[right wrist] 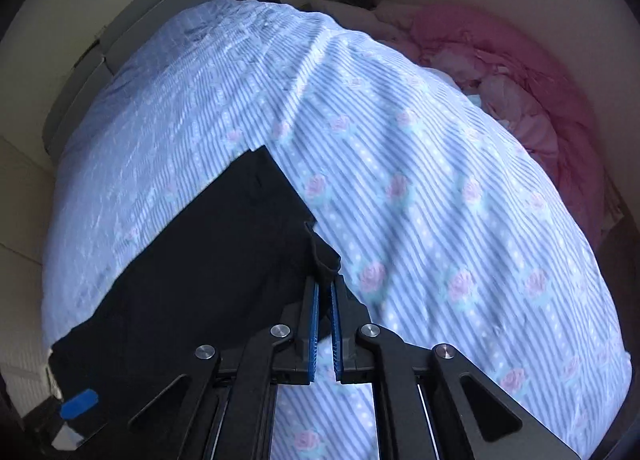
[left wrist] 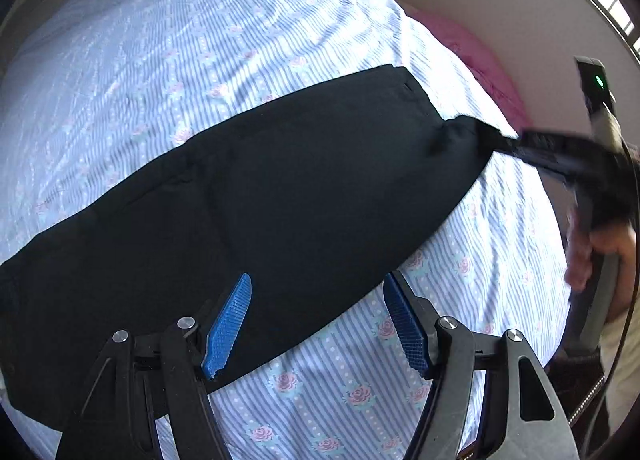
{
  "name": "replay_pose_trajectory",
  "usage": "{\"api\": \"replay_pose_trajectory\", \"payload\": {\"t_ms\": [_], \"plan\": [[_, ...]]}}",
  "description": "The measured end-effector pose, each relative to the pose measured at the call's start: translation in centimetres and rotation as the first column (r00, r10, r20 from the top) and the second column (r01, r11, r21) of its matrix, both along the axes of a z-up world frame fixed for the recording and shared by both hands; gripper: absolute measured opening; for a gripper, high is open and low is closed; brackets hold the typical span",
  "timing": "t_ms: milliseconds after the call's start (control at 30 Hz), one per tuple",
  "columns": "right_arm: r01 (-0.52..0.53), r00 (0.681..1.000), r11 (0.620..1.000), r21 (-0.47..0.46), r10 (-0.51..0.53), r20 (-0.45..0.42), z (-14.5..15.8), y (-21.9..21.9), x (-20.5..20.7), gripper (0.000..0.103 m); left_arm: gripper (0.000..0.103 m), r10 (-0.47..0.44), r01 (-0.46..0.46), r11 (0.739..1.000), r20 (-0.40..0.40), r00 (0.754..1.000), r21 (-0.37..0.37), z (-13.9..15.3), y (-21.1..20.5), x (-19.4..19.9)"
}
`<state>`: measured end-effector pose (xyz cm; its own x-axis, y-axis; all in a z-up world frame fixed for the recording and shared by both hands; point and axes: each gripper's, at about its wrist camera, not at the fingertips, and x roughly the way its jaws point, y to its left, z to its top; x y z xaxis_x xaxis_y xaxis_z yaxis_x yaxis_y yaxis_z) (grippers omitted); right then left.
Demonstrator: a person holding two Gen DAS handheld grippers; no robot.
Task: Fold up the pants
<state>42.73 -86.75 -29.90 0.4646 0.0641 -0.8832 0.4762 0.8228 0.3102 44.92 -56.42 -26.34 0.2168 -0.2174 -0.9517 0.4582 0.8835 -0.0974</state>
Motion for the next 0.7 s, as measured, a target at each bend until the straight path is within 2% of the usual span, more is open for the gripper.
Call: {"api": "replay_pose_trajectory", "payload": {"t_ms": [67,167,200,267,300,400,500,600,700], "plan": [[-0.034,0.999,0.999,-0.021,0.034,-0.022,-0.4,0.1,1.9,0.006,0.068,0.02,-0.02,1.0,0.004,1.0,0.002,0.3,0.0,-0.4],[-0.057,0.989,0.997,-0.049,0.049,-0.141,-2.4,0.6,2.9,0.008,0.068,0.042,-0.043,0.999,0.012,0.999,0.01,0.7,0.2,-1.2],[-0.046,0.985,0.998,-0.044,0.038,-0.166,-2.9,0.4,2.2,0.014,0.069,0.051,-0.051,0.999,0.014,0.999,0.014,1.0,0.4,-1.7],[-0.006,0.985,0.999,-0.053,-0.003,-0.175,-2.5,-0.1,0.0,0.038,0.07,0.075,-0.076,0.997,0.014,0.997,0.017,1.5,1.0,-2.6],[0.011,0.987,0.998,-0.062,-0.021,-0.16,-1.7,-0.1,-1.1,0.053,0.07,0.09,-0.09,0.996,0.011,0.996,0.012,1.8,1.6,-3.1],[0.013,0.993,0.993,-0.114,-0.026,-0.114,1.9,1.0,-4.2,0.055,0.071,0.141,-0.141,0.99,0.024,0.99,-0.005,3.2,4.0,-4.8],[-0.038,0.998,0.991,-0.13,0.031,-0.053,5.9,3.1,-6.5,0.055,0.073,0.202,-0.201,0.979,0.041,0.979,-0.034,4.7,7.3,-6.6],[-0.103,0.994,0.988,-0.114,0.106,0.02,9.9,6.9,-8.2,0.06,0.073,0.259,-0.256,0.965,0.052,0.964,-0.062,6.2,11.3,-8.7],[-0.191,0.976,0.977,-0.092,0.199,0.088,13.1,12.4,-9.4,0.064,0.073,0.317,-0.311,0.947,0.083,0.945,-0.076,7.7,16.1,-11.0]]}}
